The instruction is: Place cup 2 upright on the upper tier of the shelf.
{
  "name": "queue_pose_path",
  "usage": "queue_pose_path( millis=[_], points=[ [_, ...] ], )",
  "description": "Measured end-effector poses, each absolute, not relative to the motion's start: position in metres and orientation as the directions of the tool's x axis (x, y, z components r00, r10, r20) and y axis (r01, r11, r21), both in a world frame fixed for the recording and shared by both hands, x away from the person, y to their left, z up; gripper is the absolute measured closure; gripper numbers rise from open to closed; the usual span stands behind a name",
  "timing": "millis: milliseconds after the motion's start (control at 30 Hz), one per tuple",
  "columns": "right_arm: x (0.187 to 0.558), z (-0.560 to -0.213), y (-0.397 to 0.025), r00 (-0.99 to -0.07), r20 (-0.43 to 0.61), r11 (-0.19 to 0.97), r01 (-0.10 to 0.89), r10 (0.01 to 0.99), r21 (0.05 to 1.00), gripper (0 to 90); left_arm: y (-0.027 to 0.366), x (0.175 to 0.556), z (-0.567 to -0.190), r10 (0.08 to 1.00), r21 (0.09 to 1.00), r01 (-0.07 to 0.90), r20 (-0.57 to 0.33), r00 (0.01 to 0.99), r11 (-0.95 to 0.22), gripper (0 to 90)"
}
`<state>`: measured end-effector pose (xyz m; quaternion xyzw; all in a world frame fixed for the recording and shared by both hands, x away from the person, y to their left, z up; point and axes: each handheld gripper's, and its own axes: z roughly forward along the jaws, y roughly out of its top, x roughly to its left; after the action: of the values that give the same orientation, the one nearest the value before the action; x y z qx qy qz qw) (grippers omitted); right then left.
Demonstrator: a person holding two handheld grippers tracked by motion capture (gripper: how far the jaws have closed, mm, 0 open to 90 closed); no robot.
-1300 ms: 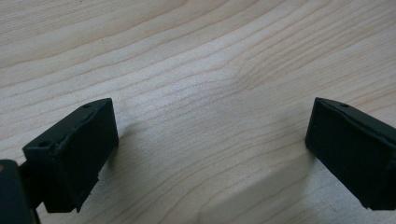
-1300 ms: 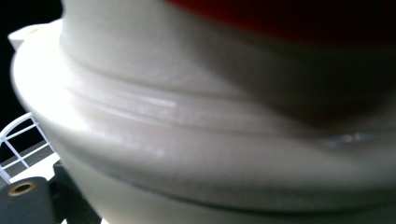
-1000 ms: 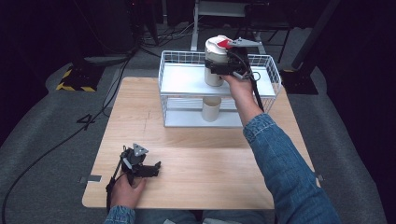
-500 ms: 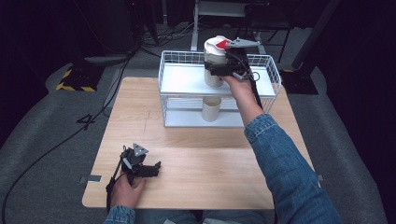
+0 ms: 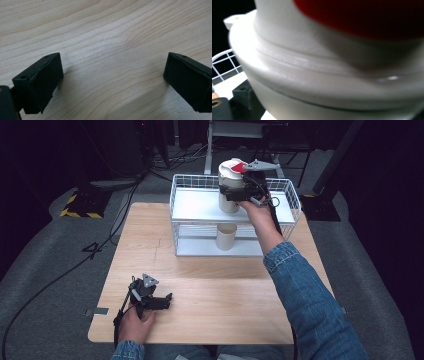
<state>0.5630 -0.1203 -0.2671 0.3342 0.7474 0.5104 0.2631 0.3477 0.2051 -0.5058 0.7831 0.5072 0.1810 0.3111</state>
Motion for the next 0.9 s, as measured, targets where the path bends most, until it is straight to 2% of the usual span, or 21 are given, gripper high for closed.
queue_pose_path(
  millis=[467, 900],
  points=[
    [0.544, -0.257, -0.139, -0.652, -0.048, 0.248, 0.218, 0.757, 0.944, 3.0, 0.205, 0.350, -0.506, 0.906, 0.671, 0.680, -0.029, 0.423, -0.296, 2.9],
    [0.499, -0.243, -0.172, -0.703, -0.054, 0.256, 0.186, 0.709, 0.949, 3.4, 0.204, 0.351, -0.506, 0.906, 0.669, 0.682, -0.031, 0.423, -0.295, 2.8]
  ],
)
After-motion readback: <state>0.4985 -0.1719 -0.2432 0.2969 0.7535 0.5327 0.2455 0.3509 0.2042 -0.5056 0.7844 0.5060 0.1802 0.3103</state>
